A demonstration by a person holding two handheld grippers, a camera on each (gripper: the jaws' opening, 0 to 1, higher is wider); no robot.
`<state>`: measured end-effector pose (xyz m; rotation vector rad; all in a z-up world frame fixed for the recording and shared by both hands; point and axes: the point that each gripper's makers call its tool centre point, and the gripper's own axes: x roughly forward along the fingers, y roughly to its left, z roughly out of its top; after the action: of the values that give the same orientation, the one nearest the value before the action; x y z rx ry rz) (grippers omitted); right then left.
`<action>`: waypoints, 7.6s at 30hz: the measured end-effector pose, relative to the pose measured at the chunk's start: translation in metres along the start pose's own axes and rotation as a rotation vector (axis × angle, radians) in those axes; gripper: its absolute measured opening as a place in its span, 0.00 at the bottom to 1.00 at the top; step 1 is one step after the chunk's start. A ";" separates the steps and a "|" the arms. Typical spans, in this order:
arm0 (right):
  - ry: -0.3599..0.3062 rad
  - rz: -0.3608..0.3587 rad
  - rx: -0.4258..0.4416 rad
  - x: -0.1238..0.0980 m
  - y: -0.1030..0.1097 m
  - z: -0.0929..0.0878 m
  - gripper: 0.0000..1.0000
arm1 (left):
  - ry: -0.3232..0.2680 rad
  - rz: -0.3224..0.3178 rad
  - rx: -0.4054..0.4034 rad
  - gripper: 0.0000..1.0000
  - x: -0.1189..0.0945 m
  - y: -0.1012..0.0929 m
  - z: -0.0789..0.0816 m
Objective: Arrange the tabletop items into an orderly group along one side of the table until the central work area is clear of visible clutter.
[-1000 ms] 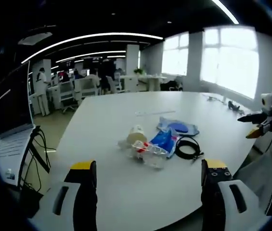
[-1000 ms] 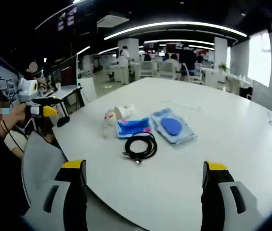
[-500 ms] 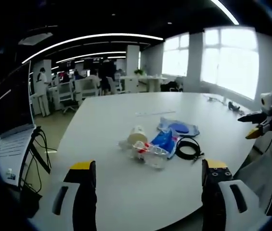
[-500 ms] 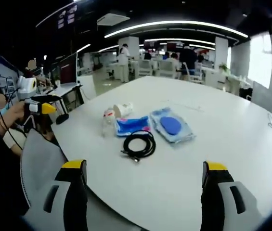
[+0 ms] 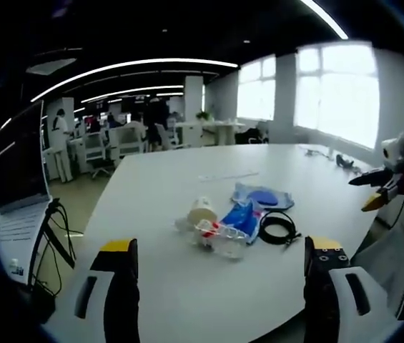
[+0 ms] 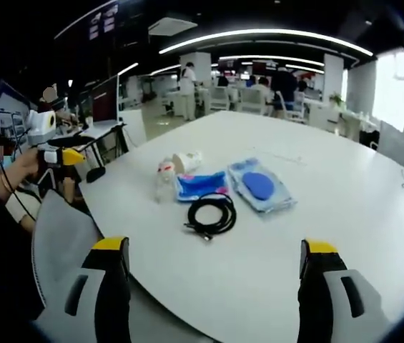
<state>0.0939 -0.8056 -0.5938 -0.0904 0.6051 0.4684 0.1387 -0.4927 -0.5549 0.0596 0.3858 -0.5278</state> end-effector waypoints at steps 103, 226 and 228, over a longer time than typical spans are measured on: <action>0.040 0.360 -0.169 0.185 0.098 0.057 0.71 | 0.059 -0.068 -0.018 0.96 0.073 0.044 -0.035; 0.158 0.287 -0.115 0.329 0.152 0.066 0.33 | 0.117 -0.193 -0.064 0.91 0.113 0.033 -0.073; 0.130 0.304 -0.103 0.328 0.153 0.070 0.33 | 0.115 -0.193 -0.066 0.91 0.113 0.033 -0.073</action>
<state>0.2987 -0.5232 -0.7142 -0.1286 0.7257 0.7932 0.2198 -0.5071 -0.6666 -0.0112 0.5246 -0.7036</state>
